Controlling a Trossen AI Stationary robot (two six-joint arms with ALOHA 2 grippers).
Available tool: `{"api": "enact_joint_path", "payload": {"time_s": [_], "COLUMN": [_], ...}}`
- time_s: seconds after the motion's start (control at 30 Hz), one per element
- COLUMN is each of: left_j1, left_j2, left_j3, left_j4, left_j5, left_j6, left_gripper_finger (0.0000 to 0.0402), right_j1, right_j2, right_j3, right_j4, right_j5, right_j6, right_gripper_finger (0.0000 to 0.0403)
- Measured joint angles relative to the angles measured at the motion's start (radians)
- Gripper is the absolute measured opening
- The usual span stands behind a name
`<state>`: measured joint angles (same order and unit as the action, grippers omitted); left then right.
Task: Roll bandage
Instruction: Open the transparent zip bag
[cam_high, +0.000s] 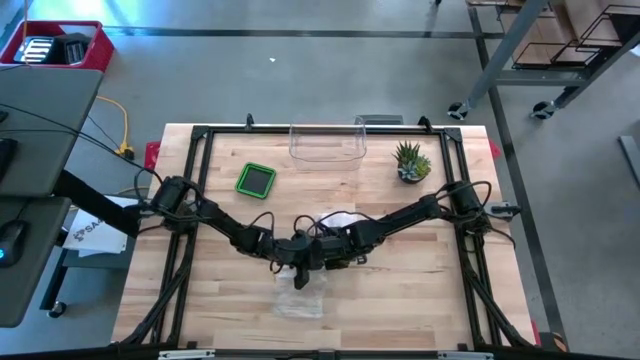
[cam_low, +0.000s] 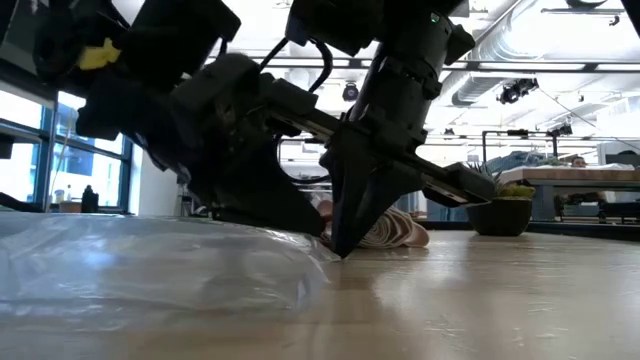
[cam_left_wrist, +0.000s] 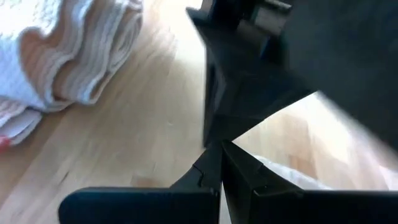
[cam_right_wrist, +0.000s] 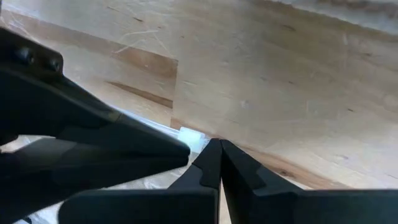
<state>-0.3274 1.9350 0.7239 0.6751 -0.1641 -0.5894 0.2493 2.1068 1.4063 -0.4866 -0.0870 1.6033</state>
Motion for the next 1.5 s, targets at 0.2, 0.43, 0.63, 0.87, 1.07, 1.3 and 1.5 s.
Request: {"api": "enact_joint_path", "payload": {"time_s": [0.2, 0.43, 0.63, 0.87, 1.07, 1.3, 1.5], "left_j1": [0.0, 0.004, 0.006, 0.001, -0.004, 0.009, 0.013], "left_j2": [0.0, 0.003, 0.007, 0.006, -0.044, -0.173, -0.309], "left_j3": [0.0, 0.002, 0.0, 0.0, -0.022, -0.086, -0.187], "left_j4": [-0.003, -0.063, -0.076, -0.073, -0.19, -0.283, -0.339], "left_j5": [-0.007, 0.049, -0.002, 0.071, 0.203, 0.183, 0.139], "left_j6": [-0.001, -0.059, 0.005, 0.019, 0.001, -0.004, -0.016], "left_gripper_finger": [0.0001, 0.0, 0.0, 0.0, 0.0, 0.0, 0.0], "right_j1": [0.0, 0.0, 0.0, 0.001, 0.002, -0.003, -0.003], "right_j2": [0.0, 0.0, 0.0, 0.0, -0.001, -0.001, 0.001], "right_j3": [0.0, 0.0, -0.001, 0.0, 0.0, 0.0, -0.001], "right_j4": [-0.001, -0.005, 0.014, -0.003, -0.017, 0.016, 0.051], "right_j5": [-0.005, -0.018, -0.023, -0.031, -0.022, 0.021, 0.098], "right_j6": [-0.008, -0.014, -0.024, -0.038, -0.063, -0.035, 0.044], "right_gripper_finger": [0.0, 0.0, 0.0, 0.0, 0.0, 0.0, 0.0]}}
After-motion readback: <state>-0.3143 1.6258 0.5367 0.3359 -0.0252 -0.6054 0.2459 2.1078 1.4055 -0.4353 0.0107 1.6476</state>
